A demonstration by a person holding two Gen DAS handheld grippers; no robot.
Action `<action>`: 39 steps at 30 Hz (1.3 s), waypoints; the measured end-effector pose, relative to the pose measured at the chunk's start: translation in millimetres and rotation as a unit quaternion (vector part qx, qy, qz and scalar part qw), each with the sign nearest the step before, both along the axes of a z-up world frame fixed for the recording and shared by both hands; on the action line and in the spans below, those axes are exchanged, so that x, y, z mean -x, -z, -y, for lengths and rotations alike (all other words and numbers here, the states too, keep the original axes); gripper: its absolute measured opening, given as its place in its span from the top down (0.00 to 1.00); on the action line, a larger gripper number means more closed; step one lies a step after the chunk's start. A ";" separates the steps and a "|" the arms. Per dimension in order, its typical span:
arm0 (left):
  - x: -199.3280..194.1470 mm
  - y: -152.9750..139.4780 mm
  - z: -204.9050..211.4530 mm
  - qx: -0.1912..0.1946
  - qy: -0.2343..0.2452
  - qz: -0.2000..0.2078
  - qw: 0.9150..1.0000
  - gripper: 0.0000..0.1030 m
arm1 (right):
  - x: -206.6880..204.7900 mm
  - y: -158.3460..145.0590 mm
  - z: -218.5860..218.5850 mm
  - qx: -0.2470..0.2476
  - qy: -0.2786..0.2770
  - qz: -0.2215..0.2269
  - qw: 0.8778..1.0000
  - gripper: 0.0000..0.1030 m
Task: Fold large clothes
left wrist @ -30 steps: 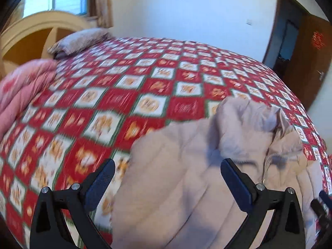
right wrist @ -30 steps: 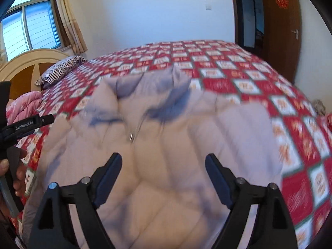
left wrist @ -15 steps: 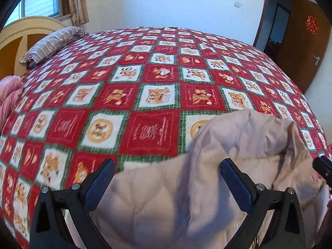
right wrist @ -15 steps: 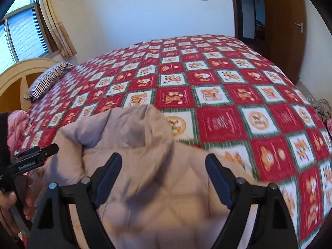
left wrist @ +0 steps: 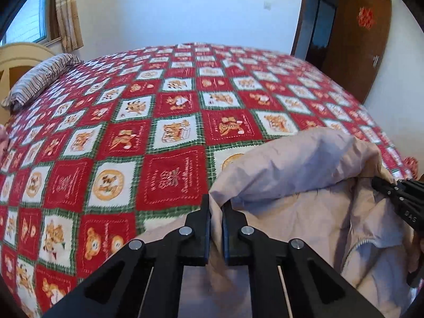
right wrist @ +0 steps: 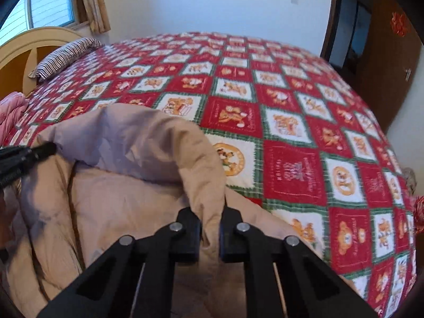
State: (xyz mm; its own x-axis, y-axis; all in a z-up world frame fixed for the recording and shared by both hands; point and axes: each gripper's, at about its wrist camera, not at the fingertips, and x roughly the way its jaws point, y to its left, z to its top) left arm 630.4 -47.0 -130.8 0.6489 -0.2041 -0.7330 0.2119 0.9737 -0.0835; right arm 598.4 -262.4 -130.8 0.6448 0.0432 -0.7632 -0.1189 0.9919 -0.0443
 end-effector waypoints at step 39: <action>-28.3 -24.5 19.8 -0.052 -0.092 0.037 0.994 0.26 | -15.2 -40.8 4.9 -0.115 0.070 0.047 0.990 0.33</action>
